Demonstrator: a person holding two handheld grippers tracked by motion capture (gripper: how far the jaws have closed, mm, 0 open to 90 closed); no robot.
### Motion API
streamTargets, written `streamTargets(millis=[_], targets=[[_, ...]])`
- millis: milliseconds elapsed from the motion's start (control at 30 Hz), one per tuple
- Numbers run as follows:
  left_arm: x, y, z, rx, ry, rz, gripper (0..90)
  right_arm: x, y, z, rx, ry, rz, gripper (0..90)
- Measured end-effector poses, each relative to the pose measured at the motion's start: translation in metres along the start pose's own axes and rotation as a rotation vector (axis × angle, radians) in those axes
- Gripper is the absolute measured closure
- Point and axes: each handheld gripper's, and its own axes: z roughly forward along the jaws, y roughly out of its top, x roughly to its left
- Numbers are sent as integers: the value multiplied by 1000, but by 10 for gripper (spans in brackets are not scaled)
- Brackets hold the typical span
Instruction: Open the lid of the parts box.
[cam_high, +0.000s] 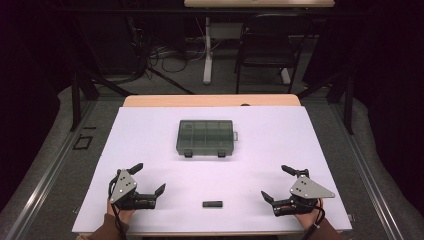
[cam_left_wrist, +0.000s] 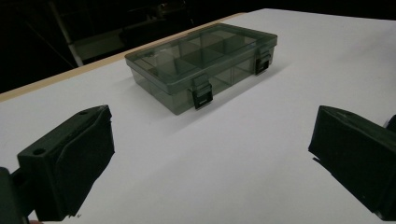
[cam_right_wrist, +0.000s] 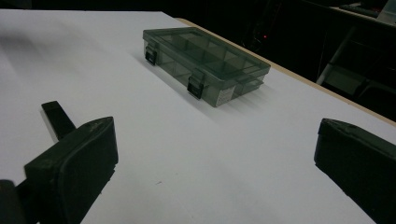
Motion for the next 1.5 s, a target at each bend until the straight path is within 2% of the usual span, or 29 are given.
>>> streamTargets(millis=[267, 400, 533, 733, 1133, 1300, 1500], targets=[[0, 1, 2, 24, -14, 1, 0, -1, 0, 4, 17, 5, 2, 0], [2, 3, 5, 35, -35, -19, 0, -3, 1, 10, 39, 15, 9, 0], [4, 4, 8, 40, -34, -22, 0, -3, 2, 16, 53, 23, 11, 0], [10, 5, 17, 56, -50, -35, 0, -4, 6, 33, 101, 62, 22, 0], [13, 14, 34, 95, -70, -29, 0, -7, 16, 63, 132, 106, 29, 0], [13, 18, 48, 130, -73, -22, 0, -7, 22, 79, 148, 124, 22, 0], [16, 23, 58, 133, -75, -24, 0, -10, 25, 91, 165, 138, 31, 0]])
